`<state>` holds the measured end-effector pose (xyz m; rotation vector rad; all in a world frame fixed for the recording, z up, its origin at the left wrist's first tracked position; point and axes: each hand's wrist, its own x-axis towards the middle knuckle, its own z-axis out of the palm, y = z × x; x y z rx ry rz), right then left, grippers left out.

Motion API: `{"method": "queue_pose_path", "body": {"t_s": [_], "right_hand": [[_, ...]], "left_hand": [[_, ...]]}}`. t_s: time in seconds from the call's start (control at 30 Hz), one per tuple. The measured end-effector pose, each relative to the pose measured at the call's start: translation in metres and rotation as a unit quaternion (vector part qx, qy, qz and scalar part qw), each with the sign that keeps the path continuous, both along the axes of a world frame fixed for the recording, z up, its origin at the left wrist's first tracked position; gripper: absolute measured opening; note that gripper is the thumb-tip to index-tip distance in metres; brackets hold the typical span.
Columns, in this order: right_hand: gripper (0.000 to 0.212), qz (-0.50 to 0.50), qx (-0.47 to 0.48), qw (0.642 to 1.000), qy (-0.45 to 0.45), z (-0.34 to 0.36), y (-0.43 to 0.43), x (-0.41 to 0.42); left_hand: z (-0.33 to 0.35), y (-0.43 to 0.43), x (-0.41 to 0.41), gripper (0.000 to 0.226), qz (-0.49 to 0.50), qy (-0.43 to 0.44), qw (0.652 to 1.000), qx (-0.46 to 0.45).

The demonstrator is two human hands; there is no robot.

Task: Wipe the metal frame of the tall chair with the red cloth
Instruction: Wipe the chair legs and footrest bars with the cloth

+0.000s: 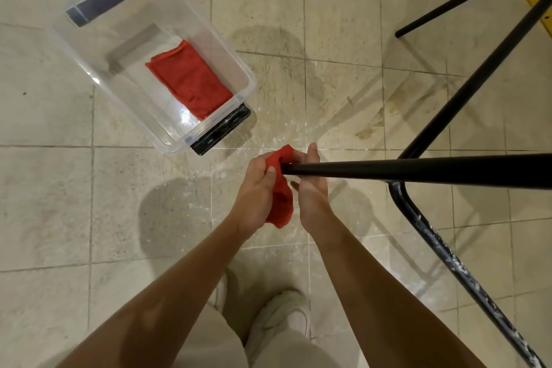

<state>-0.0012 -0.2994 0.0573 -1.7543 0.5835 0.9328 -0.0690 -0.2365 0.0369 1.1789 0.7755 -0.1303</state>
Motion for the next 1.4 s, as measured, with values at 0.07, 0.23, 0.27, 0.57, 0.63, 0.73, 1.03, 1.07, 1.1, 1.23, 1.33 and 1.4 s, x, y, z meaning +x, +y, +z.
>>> {"method": "queue_pose_path", "body": {"t_s": [0.07,0.23,0.27,0.57,0.63,0.73,1.03,1.07,1.1,1.23,1.33,1.4], "right_hand": [[0.044,-0.002,0.001,1.000,-0.008,0.000,0.001,0.002],[0.049,0.016,-0.015,0.999,-0.050,-0.001,-0.003,-0.003],[0.048,0.015,-0.012,0.998,-0.059,0.000,-0.005,-0.006],[0.050,-0.028,0.008,0.999,-0.027,0.003,-0.017,0.004],[0.053,-0.022,0.005,0.999,-0.031,0.004,-0.016,0.004],[0.052,-0.008,-0.015,0.999,-0.041,0.003,-0.018,-0.001],[0.053,0.005,-0.026,1.000,-0.011,0.001,-0.016,-0.007],[0.053,0.008,-0.019,1.000,-0.010,0.001,-0.016,-0.007],[0.053,0.012,-0.015,1.000,-0.012,0.000,-0.015,-0.008],[0.055,0.019,-0.019,1.000,-0.011,-0.007,-0.013,-0.009],[0.053,0.024,-0.016,1.000,-0.007,-0.009,-0.011,-0.010],[0.044,0.018,-0.015,1.000,-0.011,-0.007,-0.010,-0.010]], "left_hand": [[0.000,-0.008,-0.002,0.029,0.021,-0.001,1.000,0.014],[-0.020,-0.008,0.004,0.033,0.035,0.075,0.997,0.001],[-0.023,-0.007,0.006,0.033,0.037,0.099,0.994,-0.011],[0.014,-0.022,0.005,0.028,0.120,0.037,0.990,-0.057],[0.011,-0.022,0.007,0.029,0.122,0.047,0.991,-0.034],[0.002,-0.020,0.011,0.030,0.112,0.087,0.990,-0.008],[-0.015,0.000,0.018,0.032,0.045,0.136,0.990,0.002],[-0.015,0.001,0.019,0.032,0.039,0.139,0.989,0.011],[-0.017,0.001,0.019,0.032,0.030,0.140,0.990,0.017],[-0.019,0.006,0.020,0.033,0.000,0.153,0.988,0.027],[-0.019,0.011,0.021,0.029,-0.012,0.150,0.988,0.020],[-0.014,0.012,0.019,0.025,-0.022,0.128,0.991,0.030]]}}
